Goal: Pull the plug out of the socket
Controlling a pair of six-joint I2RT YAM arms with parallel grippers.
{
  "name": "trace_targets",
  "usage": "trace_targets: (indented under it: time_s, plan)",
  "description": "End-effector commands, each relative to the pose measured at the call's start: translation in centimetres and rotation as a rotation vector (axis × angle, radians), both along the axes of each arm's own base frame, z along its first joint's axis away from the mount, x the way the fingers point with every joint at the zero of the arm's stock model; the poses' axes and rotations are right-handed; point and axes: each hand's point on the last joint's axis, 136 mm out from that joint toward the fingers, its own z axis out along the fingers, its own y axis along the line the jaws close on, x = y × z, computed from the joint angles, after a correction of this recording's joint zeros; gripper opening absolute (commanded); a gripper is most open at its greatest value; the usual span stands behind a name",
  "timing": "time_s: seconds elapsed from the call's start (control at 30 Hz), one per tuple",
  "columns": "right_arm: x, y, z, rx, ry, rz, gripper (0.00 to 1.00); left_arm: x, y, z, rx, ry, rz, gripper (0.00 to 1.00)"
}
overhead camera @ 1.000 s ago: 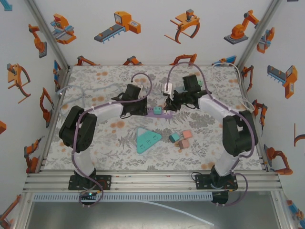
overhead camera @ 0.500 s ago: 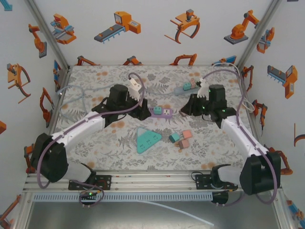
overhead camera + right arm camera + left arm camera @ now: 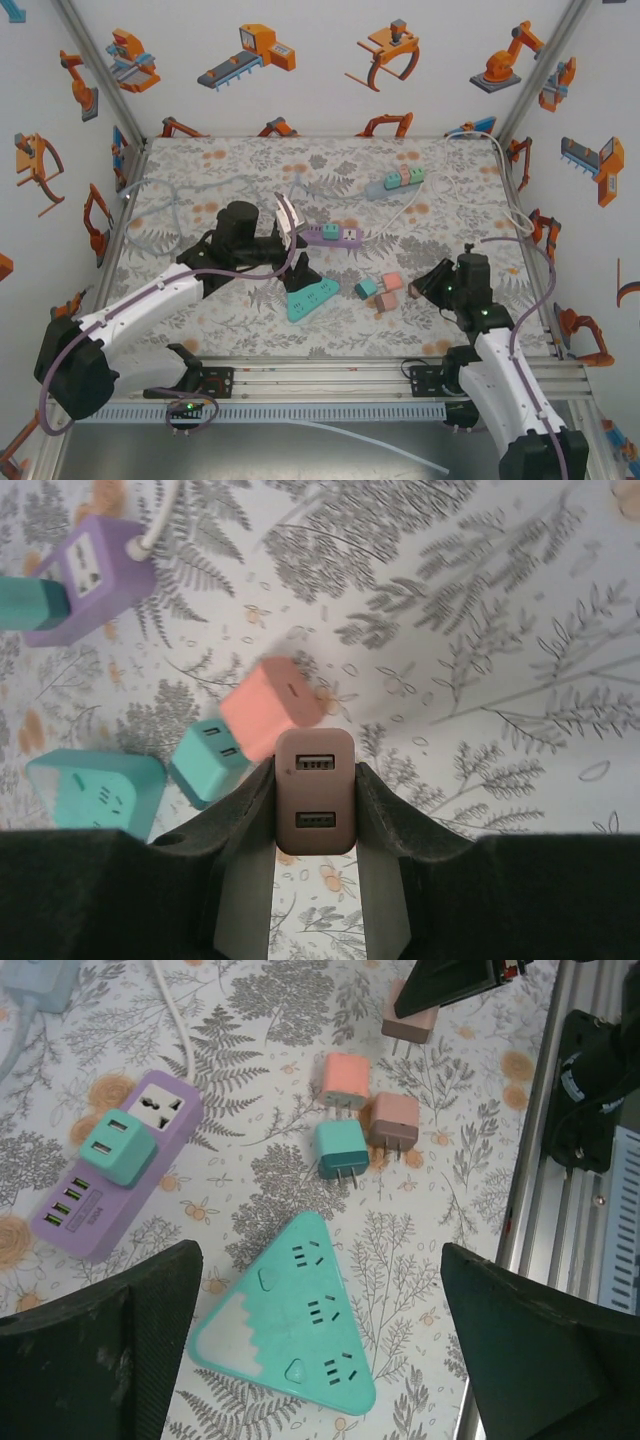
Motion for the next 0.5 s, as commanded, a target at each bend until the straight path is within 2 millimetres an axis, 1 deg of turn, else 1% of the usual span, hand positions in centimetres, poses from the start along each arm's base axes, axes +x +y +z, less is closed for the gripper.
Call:
trace_targets:
  time_s: [0.0, 0.13, 0.17, 0.37, 0.47]
  plan:
    - [-0.2, 0.0, -0.7, 0.05, 0.001, -0.04, 0.18, 0.0, -0.3, 1.0, -0.023, -0.074, -0.03, 0.97]
    - [0.4, 2.5, -1.1, 0.171, -0.042, 0.056, 0.2, 0.4, -0.7, 1.0, -0.021, -0.073, -0.027, 0.97]
    - [0.5, 2.8, -1.2, 0.19, -0.043, 0.063, 0.2, 0.5, -0.8, 0.8, -0.021, -0.069, -0.026, 0.97]
    - [0.5, 3.2, -2.2, 0.248, -0.02, 0.041, 0.23, 0.8, -1.2, 0.7, -0.02, -0.055, -0.022, 0.97]
    - [0.2, 3.6, -2.9, 0.273, -0.011, 0.035, 0.3, 0.9, -1.3, 0.7, -0.013, -0.054, -0.021, 0.97]
